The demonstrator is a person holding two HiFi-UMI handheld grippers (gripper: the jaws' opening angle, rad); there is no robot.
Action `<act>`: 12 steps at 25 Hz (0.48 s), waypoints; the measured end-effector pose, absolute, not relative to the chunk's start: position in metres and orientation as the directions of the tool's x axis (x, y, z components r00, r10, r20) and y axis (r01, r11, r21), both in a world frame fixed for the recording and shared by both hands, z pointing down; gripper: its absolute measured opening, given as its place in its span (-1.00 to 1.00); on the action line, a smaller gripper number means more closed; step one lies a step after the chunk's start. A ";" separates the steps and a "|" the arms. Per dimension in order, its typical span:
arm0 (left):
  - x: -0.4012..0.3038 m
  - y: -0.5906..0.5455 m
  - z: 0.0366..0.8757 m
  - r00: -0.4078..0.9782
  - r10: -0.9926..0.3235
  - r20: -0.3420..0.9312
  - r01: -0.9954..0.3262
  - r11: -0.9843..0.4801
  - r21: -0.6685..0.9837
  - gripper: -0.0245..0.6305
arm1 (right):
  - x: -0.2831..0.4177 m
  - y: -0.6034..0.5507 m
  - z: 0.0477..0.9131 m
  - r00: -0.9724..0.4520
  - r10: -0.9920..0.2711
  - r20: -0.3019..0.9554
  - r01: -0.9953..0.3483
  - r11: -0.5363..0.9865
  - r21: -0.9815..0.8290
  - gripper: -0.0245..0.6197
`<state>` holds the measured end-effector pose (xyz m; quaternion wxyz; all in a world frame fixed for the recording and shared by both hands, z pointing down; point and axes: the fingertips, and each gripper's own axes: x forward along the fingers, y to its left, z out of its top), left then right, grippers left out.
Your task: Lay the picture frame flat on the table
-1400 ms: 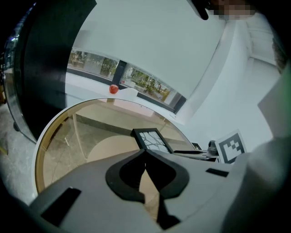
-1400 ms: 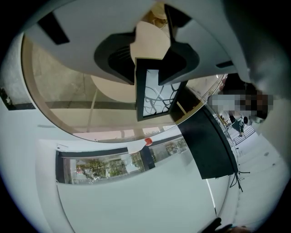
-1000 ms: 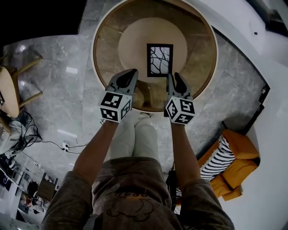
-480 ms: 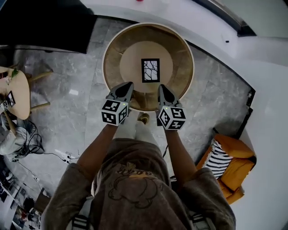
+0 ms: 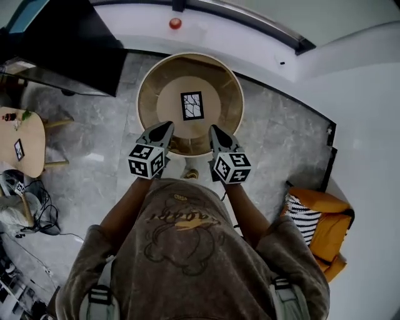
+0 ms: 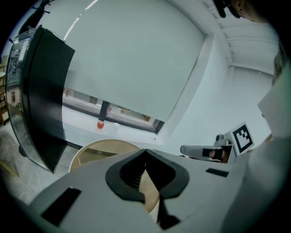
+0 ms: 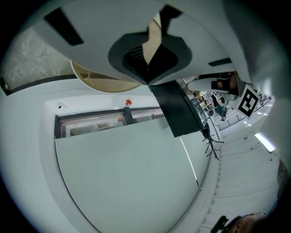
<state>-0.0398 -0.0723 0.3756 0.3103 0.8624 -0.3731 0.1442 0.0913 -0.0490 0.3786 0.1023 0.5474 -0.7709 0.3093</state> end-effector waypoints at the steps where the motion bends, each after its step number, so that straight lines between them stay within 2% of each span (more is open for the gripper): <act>1: -0.037 -0.070 0.367 0.686 -0.557 0.468 -0.727 -0.539 0.425 -0.87 | 0.091 -0.045 0.372 -0.387 -0.783 0.488 -0.905 0.219 -0.366 -0.87; 12: -0.034 -0.025 0.299 0.707 -0.593 0.386 -0.707 -0.601 0.373 -0.87 | 0.077 -0.004 0.300 -0.447 -0.807 0.386 -0.881 0.322 -0.346 -0.86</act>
